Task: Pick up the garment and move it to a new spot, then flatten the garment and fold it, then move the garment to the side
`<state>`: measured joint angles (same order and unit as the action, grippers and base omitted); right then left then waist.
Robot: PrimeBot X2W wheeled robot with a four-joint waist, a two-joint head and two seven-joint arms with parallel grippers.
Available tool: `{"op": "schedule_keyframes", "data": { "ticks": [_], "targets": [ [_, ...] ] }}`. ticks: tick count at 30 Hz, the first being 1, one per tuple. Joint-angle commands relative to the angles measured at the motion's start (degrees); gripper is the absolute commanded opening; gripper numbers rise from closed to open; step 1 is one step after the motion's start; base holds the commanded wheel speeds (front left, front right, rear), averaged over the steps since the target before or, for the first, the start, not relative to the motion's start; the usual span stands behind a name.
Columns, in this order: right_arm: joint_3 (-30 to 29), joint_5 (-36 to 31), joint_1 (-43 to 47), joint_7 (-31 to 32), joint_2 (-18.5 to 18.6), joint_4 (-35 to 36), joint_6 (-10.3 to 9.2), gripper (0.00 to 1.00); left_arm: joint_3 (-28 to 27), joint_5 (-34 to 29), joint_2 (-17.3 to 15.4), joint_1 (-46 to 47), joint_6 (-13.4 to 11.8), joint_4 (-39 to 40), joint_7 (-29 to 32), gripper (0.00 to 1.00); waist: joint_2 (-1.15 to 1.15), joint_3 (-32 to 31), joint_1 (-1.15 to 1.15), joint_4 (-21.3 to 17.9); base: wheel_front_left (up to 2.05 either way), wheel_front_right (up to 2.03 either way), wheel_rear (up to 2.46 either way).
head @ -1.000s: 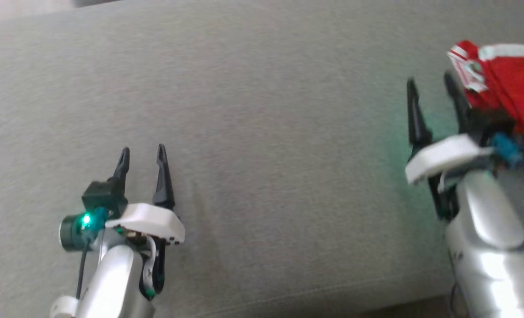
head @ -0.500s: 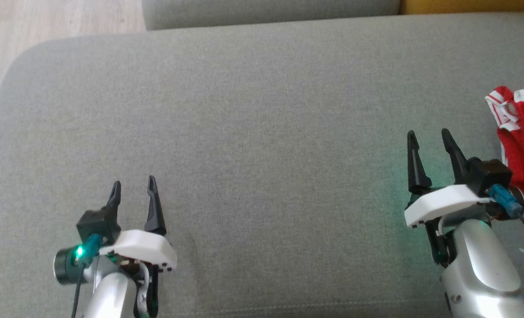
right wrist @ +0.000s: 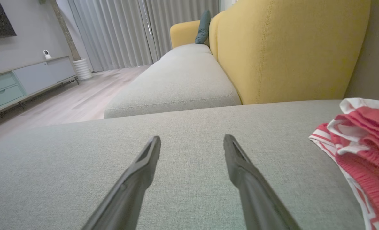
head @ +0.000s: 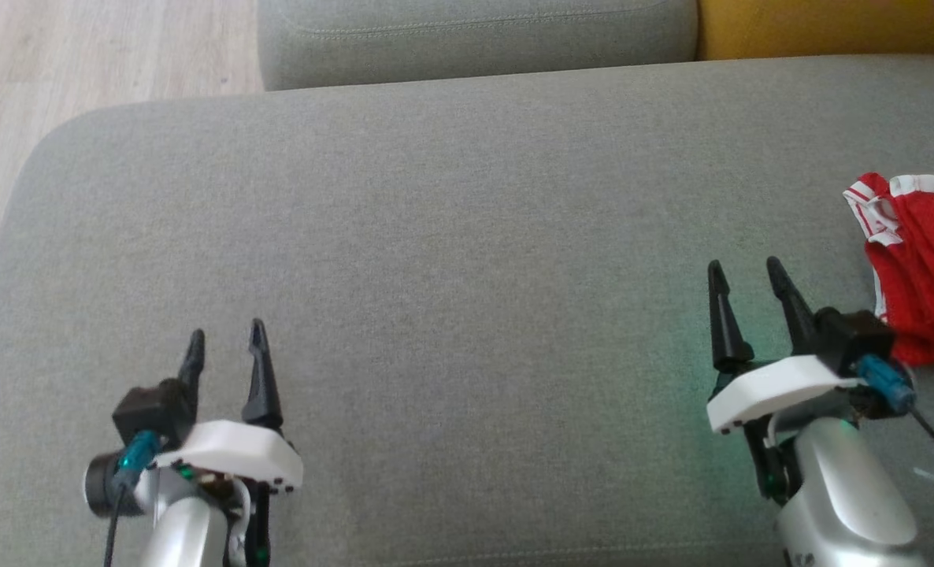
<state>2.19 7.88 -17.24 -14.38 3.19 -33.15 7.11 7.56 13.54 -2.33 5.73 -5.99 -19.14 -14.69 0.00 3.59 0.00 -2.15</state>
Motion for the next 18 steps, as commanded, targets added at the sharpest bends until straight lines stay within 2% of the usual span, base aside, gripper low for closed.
{"op": "schedule_keyframes", "data": {
  "ticks": [1,5,18],
  "targets": [
    [-0.02,0.08,0.05,0.05,-0.02,-0.46,0.00,0.00,-0.07,0.11,0.02,0.04,-0.02,-0.20,0.03,0.00,0.00,-0.01,0.00,0.00,0.00,0.00,0.00],
    [-0.18,0.59,2.28,0.51,-0.23,-3.16,-0.01,0.00,-0.05,0.70,0.36,-1.29,0.06,-3.27,0.26,0.00,0.00,-0.06,0.00,0.02,0.00,0.00,0.00],
    [-1.12,10.06,3.31,2.82,-0.24,-0.61,0.04,0.00,-1.61,9.50,0.25,-1.11,1.57,-2.33,2.61,0.00,0.00,-0.44,0.00,0.26,0.00,0.00,0.00]
  ]
}}
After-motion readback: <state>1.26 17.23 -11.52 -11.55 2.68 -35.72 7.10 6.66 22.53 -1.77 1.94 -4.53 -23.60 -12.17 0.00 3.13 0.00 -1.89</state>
